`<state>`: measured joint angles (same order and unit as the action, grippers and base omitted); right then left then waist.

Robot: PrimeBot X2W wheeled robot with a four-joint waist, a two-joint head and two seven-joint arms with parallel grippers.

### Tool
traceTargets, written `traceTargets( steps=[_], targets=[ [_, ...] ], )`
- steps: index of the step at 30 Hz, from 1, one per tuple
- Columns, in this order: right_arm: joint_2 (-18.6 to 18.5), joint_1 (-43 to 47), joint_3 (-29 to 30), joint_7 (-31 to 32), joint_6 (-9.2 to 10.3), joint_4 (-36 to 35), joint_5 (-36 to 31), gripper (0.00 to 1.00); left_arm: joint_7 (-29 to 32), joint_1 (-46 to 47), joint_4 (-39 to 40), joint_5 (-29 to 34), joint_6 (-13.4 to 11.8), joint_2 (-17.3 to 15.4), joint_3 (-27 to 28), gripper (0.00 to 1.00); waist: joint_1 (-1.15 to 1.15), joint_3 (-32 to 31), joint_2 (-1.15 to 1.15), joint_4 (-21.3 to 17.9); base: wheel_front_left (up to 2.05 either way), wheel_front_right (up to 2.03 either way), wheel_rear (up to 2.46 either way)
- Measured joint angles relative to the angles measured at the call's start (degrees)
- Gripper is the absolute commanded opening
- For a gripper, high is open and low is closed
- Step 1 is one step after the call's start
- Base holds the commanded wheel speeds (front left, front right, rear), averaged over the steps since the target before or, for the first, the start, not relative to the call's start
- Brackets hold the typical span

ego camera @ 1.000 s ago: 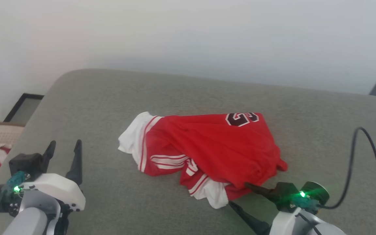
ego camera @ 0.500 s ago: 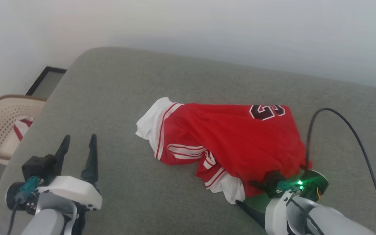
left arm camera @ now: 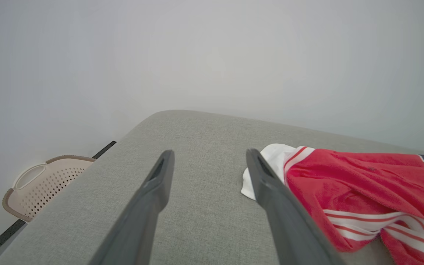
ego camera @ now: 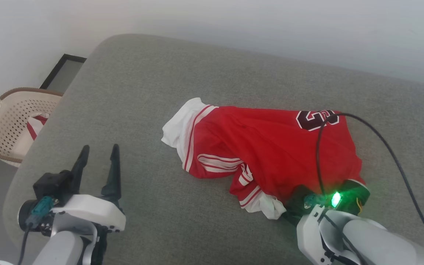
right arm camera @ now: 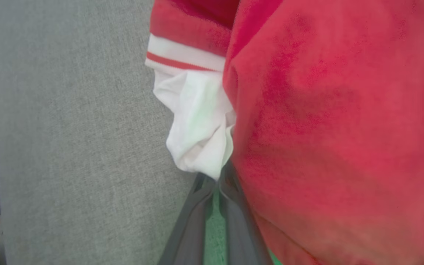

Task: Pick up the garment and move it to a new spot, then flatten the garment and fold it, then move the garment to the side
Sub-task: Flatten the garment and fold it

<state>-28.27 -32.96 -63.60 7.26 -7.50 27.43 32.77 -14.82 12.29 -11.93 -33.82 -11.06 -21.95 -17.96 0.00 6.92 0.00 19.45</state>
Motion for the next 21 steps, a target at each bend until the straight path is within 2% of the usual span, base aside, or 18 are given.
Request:
traceTargets(
  steps=[6, 12, 21],
  targets=[
    [-0.4, -0.2, 1.6, -1.4, -0.05, 0.8, 0.5, 0.00, -0.2, -0.7, -0.6, 0.6, 0.7, -0.4, 1.5, 1.00, 0.00, -0.8, 0.00, -1.2, 0.00, 0.00, 0.00],
    [-4.2, 0.3, 5.7, -1.6, -0.04, -0.2, 1.4, 0.00, -0.2, -3.4, -0.1, 1.1, 0.9, -1.2, 3.3, 1.00, 0.00, -2.8, 0.00, -3.1, 0.00, 0.00, 0.00],
    [-11.9, 6.5, 14.2, -0.6, -0.04, -1.4, 2.5, 0.00, -0.2, -8.4, 0.9, 1.1, 1.0, -2.9, 5.4, 1.00, 0.00, -6.9, 0.00, -6.5, 0.00, 0.00, 0.00]
  ],
)
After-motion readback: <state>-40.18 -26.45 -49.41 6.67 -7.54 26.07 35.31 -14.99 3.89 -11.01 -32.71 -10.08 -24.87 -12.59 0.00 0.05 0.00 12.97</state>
